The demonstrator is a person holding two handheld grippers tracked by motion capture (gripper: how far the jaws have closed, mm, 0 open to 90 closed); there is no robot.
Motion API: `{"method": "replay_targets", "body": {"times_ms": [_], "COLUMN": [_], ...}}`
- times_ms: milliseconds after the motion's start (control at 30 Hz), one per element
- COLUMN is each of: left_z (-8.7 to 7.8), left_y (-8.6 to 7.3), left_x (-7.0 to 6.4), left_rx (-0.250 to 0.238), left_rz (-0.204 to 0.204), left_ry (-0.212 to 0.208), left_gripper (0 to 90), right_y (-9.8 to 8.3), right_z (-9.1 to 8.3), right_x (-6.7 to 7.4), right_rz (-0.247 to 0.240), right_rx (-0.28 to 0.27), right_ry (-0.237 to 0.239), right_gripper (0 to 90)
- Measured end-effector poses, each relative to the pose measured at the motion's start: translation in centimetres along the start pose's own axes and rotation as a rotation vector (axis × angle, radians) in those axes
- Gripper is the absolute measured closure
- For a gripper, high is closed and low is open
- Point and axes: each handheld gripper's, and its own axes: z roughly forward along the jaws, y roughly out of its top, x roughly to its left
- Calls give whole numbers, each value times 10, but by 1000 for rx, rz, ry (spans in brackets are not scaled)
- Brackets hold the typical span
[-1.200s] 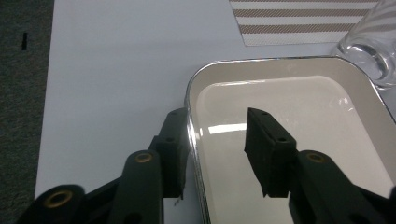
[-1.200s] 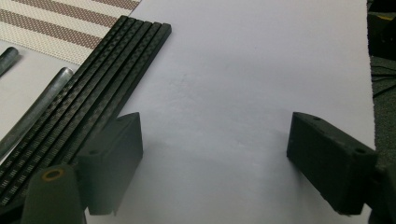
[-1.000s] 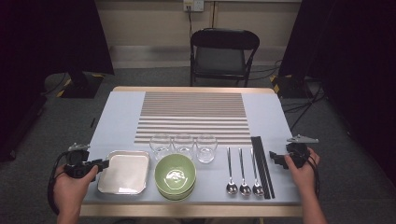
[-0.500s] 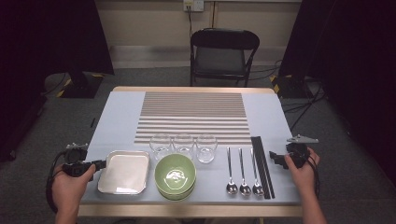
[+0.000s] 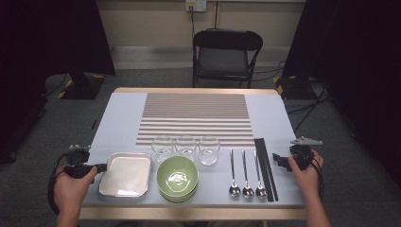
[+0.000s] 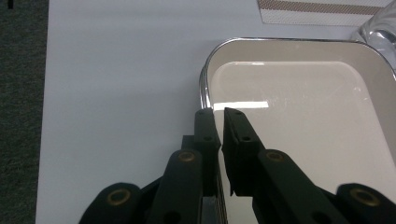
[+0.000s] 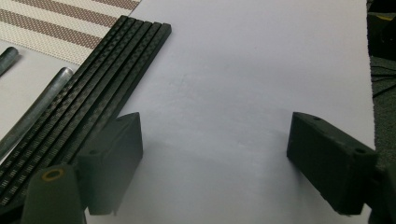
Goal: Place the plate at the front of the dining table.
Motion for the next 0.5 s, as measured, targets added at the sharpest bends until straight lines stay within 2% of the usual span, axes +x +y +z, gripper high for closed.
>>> {"method": "replay_targets", "body": {"times_ms": [100, 267, 400, 500], "left_z": [1, 1, 1, 1], "left_y": [1, 1, 3, 4], "left_x": [1, 3, 3, 3], "left_rx": [13, 23, 35, 46], "left_rz": [-3, -39, -16, -13], "left_ry": [4, -7, -13, -12], "left_gripper": [864, 877, 876, 876], "right_y": [0, 0, 0, 0], "right_z": [0, 0, 0, 0], "right_x": [0, 0, 0, 0], "right_rz": [0, 1, 0, 0], "right_rx": [0, -1, 0, 0], "right_ry": [0, -1, 0, 0], "right_gripper": [174, 174, 174, 174]}}
